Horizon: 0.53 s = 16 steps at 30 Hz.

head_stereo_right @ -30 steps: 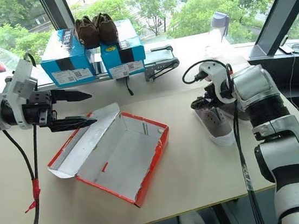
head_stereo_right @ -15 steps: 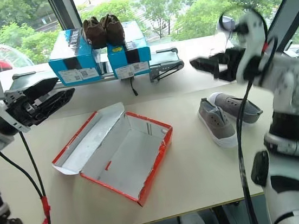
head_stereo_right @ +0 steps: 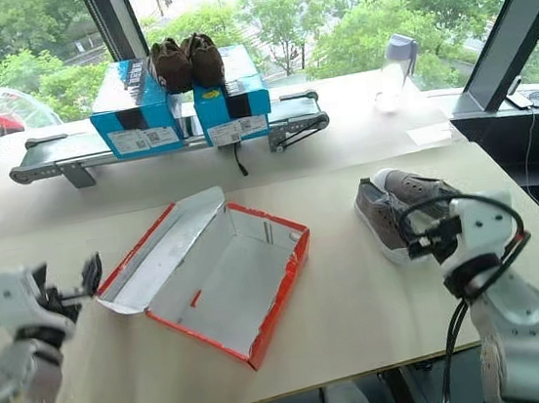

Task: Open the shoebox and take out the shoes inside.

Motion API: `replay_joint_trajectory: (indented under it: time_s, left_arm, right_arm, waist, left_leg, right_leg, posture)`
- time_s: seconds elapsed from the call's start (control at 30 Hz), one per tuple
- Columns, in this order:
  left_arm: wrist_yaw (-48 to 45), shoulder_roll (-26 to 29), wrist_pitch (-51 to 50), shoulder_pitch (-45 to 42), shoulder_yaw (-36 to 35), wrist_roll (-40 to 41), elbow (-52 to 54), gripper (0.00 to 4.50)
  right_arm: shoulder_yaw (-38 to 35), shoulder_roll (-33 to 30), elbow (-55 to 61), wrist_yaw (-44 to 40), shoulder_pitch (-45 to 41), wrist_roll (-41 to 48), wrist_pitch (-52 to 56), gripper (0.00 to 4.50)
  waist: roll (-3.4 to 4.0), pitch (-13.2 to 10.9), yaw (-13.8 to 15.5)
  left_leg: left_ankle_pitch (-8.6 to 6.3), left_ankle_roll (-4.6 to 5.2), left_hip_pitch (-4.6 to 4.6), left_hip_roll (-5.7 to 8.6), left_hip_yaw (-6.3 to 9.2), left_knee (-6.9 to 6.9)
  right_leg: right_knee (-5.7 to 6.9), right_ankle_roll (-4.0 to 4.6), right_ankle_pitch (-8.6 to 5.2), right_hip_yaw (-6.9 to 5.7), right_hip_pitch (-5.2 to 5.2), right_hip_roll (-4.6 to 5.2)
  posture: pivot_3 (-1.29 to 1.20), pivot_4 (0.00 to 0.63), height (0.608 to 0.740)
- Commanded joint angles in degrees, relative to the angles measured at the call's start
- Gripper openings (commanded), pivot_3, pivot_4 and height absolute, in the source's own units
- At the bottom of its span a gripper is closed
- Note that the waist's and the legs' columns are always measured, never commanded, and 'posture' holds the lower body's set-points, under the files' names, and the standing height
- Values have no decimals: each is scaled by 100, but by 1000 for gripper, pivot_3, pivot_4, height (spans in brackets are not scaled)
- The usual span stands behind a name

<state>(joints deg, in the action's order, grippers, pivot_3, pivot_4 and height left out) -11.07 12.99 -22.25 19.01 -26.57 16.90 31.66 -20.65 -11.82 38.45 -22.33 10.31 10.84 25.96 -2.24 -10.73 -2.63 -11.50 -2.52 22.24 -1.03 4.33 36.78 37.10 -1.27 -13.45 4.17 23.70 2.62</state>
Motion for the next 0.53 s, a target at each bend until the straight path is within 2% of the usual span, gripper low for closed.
replay_joint_trajectory:
  time_s: [0.03, 0.1, 0.2, 0.47, 0.53]
  left_arm:
    - [-100, -353, 735, 782, 512, -364, 336, 4500]
    - [-23, -556, 904, 1043, 573, -377, 336, 4500]
    - [93, -799, 1077, 1209, 622, -352, 251, 4500]
    - [300, -997, 1106, 996, 928, -422, 219, 4500]
    - [361, -1067, 1077, 984, 1037, -426, 172, 4500]
  right_arm:
    - [202, 189, 26, 201, 347, 3, -330, 4429]
    - [288, 207, -161, 324, 466, -172, -455, 4429]
    - [482, 195, -413, 441, 573, -344, -620, 4429]
    - [966, 313, -598, 795, 633, -553, -759, 4429]
    - [1076, 368, -572, 884, 688, -600, -755, 4429]
  waist:
    - [3, 9, 6]
    - [16, 23, 7]
    - [36, 43, 1]
    - [29, 51, 5]
    - [29, 52, 3]
  left_leg:
    - [0, -1, -7, 0, -3, 1]
    - [-28, -46, -13, -5, -9, 2]
    - [-36, -58, -8, -9, -9, 3]
    - [-34, -54, 13, -11, -15, 3]
    - [-32, -26, 14, -13, -15, 3]
  right_leg:
    - [-9, 1, -1, 3, -11, 3]
    - [-38, 5, -5, 3, -28, 7]
    - [-91, 6, -6, -7, -33, 10]
    - [-101, 1, -4, -8, -31, 11]
    - [-99, -4, -3, -8, -31, 6]
  posture:
    - [0, 150, 740]
    - [0, 150, 740]
    - [0, 150, 740]
    - [0, 150, 740]
    - [0, 150, 740]
